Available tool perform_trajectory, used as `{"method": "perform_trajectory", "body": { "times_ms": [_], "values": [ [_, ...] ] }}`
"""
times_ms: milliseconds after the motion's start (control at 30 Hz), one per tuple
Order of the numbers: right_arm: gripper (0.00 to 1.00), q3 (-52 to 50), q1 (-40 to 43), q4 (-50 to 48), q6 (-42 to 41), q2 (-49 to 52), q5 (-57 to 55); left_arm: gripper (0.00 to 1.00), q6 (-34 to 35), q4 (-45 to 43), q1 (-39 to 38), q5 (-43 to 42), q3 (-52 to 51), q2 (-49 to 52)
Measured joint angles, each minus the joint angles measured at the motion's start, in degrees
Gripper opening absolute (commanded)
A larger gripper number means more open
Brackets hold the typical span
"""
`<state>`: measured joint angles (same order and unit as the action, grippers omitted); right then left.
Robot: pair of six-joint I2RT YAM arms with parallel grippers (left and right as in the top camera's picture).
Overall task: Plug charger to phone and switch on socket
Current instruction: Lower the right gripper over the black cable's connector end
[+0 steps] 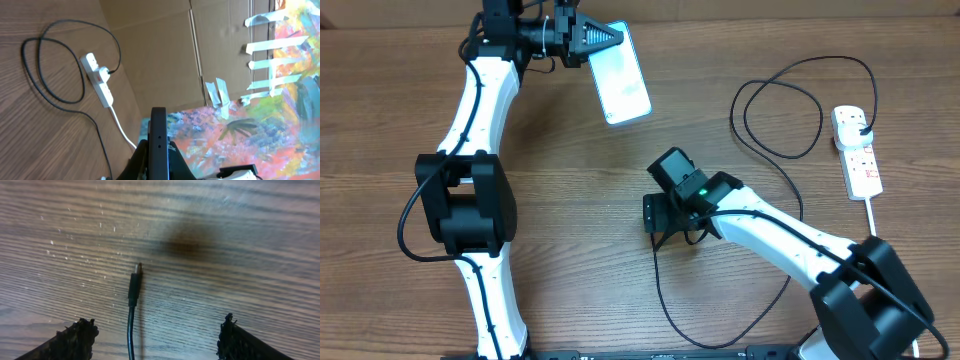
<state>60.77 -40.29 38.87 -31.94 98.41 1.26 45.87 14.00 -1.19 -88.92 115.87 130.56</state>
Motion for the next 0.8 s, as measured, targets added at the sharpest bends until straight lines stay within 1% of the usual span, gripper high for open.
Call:
{"method": "perform_trajectory", "body": {
  "times_ms": [167, 300, 500, 767, 800],
  "values": [
    [0.72, 0.11, -1.05, 0.17, -1.27, 2.47, -0.39, 0.04, 0.0, 0.0, 1.81, 0.17, 0.0, 0.0],
    [0.72, 1.11, -1.42, 0.2, -1.92, 4.94, -0.81, 0.04, 0.0, 0.0, 2.86, 0.66, 0.0, 0.0],
    [0.71, 4.17, -4.46, 1.53, -2.56, 6.84, -1.9, 0.04, 0.0, -0.02, 3.1, 1.53, 0.0, 0.0],
    [0.56, 9.18, -4.81, 5.73, -2.95, 12.24, -2.71, 0.04, 0.0, 0.0, 3.1, 1.97, 0.0, 0.0],
    [0.52, 10.21, -4.81, 6.43, -2.95, 12.98, -2.99, 0.04, 0.0, 0.0, 3.1, 1.99, 0.0, 0.0]
  ]
}}
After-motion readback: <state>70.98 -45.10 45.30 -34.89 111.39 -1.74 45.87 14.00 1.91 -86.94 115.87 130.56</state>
